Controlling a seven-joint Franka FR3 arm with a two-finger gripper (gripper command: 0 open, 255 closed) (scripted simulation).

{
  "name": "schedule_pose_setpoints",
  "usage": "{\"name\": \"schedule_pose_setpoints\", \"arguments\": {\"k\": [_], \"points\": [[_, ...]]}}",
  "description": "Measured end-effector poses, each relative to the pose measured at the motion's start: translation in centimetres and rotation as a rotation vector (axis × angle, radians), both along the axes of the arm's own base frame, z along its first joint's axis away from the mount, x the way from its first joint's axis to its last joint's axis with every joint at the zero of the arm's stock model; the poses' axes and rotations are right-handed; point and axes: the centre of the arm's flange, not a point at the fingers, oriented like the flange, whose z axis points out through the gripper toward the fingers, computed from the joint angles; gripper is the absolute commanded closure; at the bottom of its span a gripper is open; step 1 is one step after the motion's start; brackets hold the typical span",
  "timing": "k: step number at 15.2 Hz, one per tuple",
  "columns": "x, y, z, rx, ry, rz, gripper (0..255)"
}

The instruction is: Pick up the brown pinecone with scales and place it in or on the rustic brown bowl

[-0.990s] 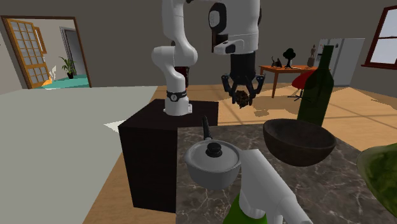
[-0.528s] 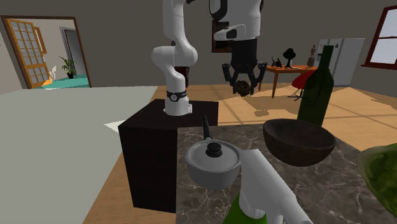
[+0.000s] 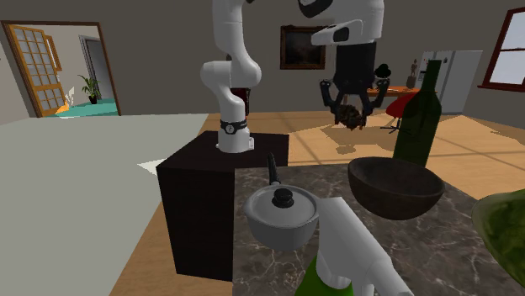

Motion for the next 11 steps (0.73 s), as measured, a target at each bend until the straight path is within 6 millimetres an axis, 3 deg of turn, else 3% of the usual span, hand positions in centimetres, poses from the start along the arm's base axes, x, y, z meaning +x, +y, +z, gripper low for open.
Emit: {"name": "schedule_pose_setpoints", "arguments": {"k": [9,11], "points": [[7.1,8.6,0.1,0.001,0.000,0.000,255],[7.5,9.2,-0.8,0.000,0.000,-0.001,255]]}}
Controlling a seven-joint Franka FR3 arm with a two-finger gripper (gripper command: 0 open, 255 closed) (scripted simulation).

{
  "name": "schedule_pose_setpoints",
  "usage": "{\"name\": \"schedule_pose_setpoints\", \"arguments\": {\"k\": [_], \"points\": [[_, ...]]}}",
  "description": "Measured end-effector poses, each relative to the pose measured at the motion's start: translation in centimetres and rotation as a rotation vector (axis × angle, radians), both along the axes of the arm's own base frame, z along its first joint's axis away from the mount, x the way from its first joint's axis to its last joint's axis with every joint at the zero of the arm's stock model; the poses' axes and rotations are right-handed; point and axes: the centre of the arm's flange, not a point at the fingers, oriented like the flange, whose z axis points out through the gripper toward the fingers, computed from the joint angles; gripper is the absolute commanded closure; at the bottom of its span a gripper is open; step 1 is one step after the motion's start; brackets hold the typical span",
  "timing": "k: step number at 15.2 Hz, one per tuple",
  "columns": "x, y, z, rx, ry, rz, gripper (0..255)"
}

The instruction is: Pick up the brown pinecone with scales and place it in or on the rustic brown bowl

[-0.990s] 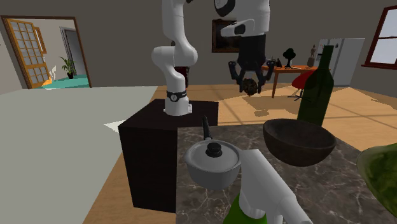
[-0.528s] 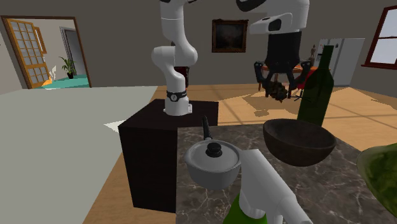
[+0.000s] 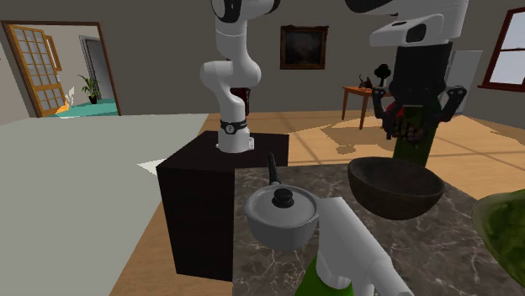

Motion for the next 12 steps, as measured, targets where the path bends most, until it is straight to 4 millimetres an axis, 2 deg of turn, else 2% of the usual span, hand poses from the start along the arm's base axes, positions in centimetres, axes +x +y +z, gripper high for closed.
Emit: {"name": "schedule_pose_setpoints", "arguments": {"k": [12], "points": [[0.1,0.1,-6.3,-0.001,0.000,-0.001,255]]}}
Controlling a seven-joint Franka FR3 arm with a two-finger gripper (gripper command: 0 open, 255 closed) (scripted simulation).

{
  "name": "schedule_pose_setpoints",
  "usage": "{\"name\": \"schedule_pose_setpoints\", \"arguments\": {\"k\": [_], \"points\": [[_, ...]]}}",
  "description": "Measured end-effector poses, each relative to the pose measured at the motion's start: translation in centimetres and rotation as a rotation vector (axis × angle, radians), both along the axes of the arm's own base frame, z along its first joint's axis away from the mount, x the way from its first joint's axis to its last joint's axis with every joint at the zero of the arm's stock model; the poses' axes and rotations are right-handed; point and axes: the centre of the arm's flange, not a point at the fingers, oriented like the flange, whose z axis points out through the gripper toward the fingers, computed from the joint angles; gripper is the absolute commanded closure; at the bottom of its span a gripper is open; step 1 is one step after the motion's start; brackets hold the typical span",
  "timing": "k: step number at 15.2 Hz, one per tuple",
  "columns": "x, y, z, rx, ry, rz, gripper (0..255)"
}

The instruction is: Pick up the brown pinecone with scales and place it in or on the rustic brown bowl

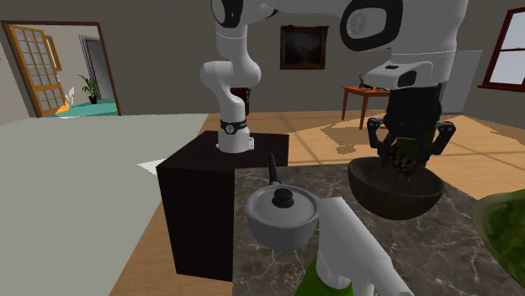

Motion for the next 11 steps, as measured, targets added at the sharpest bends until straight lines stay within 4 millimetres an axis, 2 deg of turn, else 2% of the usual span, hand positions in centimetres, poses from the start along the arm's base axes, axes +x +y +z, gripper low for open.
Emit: {"name": "schedule_pose_setpoints", "arguments": {"k": [6,7,11], "points": [[0.03,0.01,-0.49,0.000,0.000,0.000,255],[0.03,0.01,-0.49,0.000,0.000,0.000,0],[0.04,0.02,-0.48,0.001,-0.001,0.000,0]]}}
